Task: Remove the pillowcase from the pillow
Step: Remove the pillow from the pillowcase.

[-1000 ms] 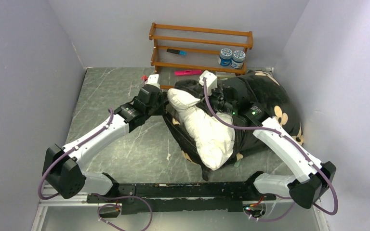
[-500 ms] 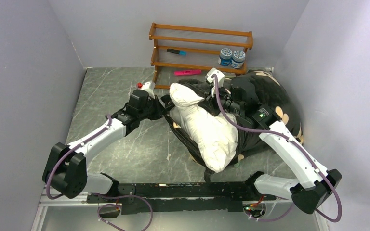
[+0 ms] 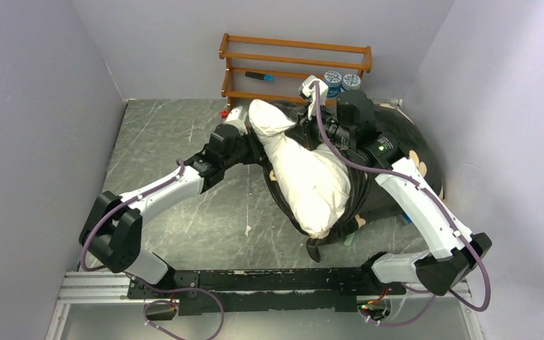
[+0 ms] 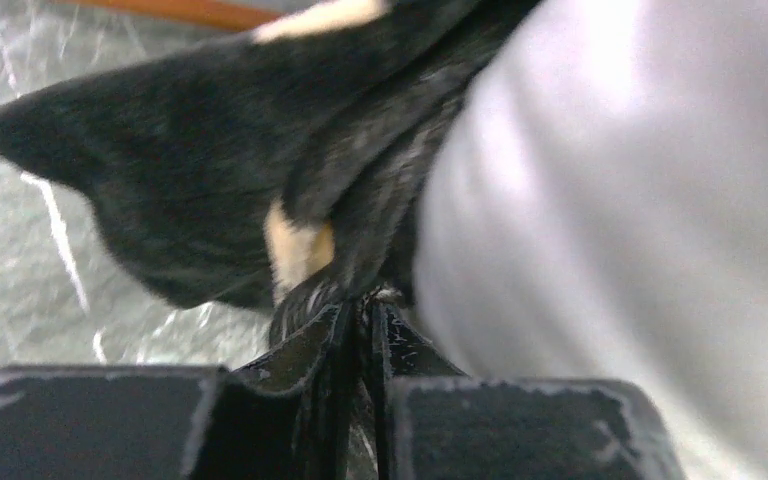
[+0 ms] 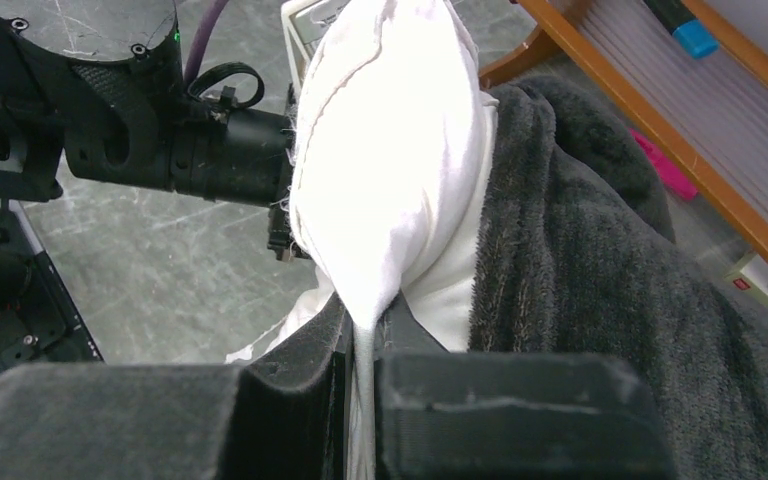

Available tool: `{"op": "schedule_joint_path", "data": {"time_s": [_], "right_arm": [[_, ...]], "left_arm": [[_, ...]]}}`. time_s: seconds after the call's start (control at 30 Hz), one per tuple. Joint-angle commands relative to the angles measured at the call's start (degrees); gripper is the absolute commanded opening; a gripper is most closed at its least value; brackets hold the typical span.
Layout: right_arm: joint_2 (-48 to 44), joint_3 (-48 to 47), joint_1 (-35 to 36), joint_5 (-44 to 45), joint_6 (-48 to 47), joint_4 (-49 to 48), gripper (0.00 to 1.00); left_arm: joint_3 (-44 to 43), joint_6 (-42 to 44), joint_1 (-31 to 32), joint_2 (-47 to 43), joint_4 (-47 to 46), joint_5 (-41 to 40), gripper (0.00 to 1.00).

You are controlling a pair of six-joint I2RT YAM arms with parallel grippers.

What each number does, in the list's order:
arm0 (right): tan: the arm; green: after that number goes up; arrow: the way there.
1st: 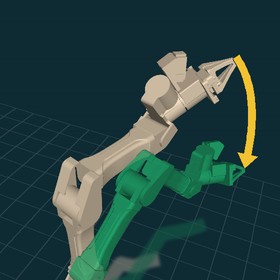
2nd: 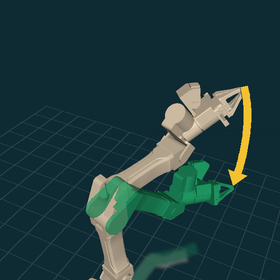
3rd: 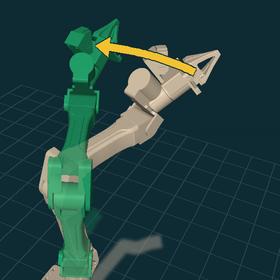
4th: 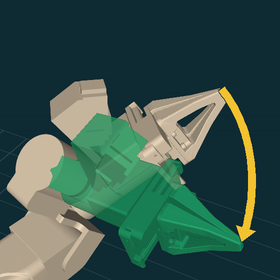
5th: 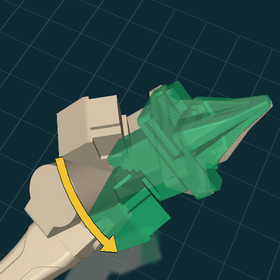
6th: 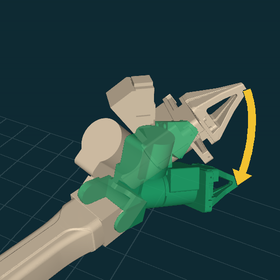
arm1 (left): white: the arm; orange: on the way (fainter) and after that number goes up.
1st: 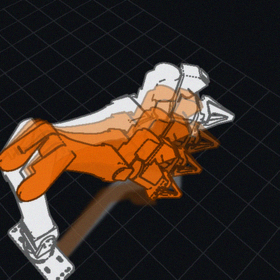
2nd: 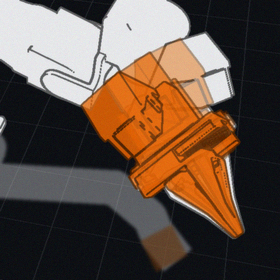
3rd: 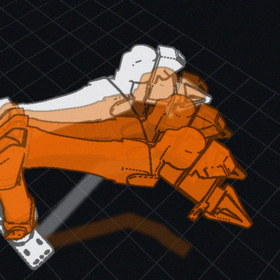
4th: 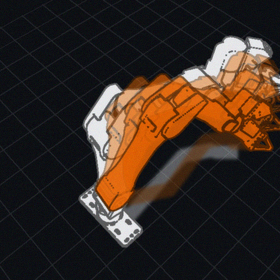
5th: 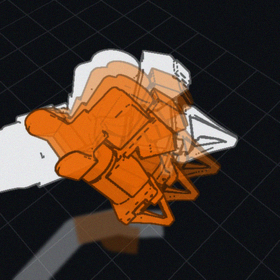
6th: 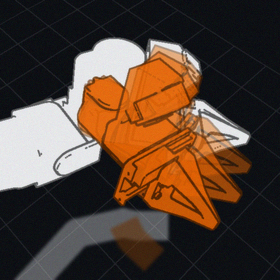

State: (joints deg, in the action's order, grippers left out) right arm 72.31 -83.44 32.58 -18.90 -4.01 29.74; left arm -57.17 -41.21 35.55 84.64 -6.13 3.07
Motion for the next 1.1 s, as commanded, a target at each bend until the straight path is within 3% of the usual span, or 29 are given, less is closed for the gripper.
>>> {"op": "schedule_joint_path", "data": {"time_s": [0.0,0.2,0.33,0.5,0.67,0.77,1.07], "right_arm": [[1.0,-8.1,1.2,-6.0,3.1,-11.8,0.0],[4.4,-10.8,3.9,-4.0,3.2,-13.8,0.0],[6.6,-12.0,5.2,-1.0,2.5,-13.9,0.0],[9.8,-13.0,8.2,3.0,0.6,-13.5,0.0],[13.1,-13.7,13.3,9.8,-1.4,-14.8,0.0],[15.8,-15.2,14.9,12.2,-1.1,-15.7,0.0],[25.4,-25.6,17.0,13.9,1.5,-19.0,0.0]], "left_arm": [[-7.2,0.1,-0.1,2.4,-6.7,-1.7,0.17],[-7.4,2.0,-0.9,0.8,-6.6,-2.9,0.35],[-4.0,2.3,-4.7,-4.5,-2.7,-6.1,0.53],[0.1,7.0,-7.5,-13.5,7.4,-11.4,0.71],[1.3,9.7,-7.8,-21.6,17.9,-13.8,0.8],[0.9,10.4,-7.8,-26.2,23.8,-14.6,0.96],[-2.0,13.2,-7.8,-35.6,36.7,-12.7,0.97]]}}
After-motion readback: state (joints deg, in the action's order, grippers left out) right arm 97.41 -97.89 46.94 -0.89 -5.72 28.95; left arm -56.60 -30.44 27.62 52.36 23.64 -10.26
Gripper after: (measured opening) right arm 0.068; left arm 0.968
